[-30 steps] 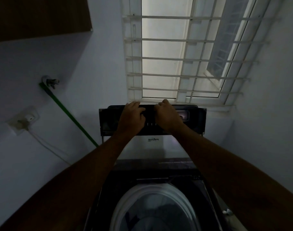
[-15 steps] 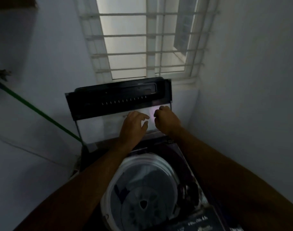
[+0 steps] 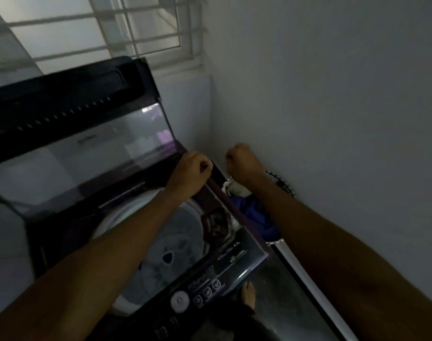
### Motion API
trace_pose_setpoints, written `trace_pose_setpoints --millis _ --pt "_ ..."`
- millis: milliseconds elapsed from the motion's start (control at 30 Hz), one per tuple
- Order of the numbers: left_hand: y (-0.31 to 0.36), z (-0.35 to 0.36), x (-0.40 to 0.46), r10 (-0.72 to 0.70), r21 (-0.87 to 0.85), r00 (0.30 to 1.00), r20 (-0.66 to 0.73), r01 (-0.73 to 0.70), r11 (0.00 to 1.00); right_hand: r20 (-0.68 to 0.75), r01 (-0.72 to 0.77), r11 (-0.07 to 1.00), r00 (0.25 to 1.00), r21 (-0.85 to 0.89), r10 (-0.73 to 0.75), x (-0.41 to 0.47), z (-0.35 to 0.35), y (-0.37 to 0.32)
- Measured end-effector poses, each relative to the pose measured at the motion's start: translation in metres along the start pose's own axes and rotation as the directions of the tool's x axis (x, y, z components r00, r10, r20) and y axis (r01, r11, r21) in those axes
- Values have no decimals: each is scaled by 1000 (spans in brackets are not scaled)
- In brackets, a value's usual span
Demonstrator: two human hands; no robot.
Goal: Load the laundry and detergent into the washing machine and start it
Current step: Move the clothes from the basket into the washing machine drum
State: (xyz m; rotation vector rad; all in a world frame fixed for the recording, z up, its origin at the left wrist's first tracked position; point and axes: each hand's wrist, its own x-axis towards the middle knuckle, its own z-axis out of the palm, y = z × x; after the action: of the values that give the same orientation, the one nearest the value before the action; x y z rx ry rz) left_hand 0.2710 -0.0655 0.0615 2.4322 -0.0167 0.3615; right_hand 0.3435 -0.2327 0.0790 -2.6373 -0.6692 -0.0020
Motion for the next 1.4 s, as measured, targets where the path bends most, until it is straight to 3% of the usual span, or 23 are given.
trace_pose_setpoints --millis 133,300,600,800,1000,1200,1333,1400 --pt "10 35 25 -47 -33 993 105 51 998 5 -98 994 995 -38 98 -4 5 60" --pt "17 84 53 -83 -21 969 231 90 996 149 -225 974 964 13 220 5 26 128" --pt "-13 160 88 -284 194 818 500 214 957 285 -302 948 922 105 262 35 79 190" --pt "-37 205 110 -338 181 742 579 287 940 494 -205 978 846 -42 199 71 142 217" --pt "-54 226 130 -365 137 737 569 352 926 539 -76 974 822 -214 183 95 184 219" --pt "-76 241 117 -405 219 724 558 342 914 591 -159 965 766 -207 252 90 210 221" --pt "-80 239 113 -424 235 701 574 355 905 578 -11 967 800 -254 161 90 200 220" --pt "-81 236 112 -412 232 711 570 341 911 519 -60 981 842 -182 148 91 187 215"
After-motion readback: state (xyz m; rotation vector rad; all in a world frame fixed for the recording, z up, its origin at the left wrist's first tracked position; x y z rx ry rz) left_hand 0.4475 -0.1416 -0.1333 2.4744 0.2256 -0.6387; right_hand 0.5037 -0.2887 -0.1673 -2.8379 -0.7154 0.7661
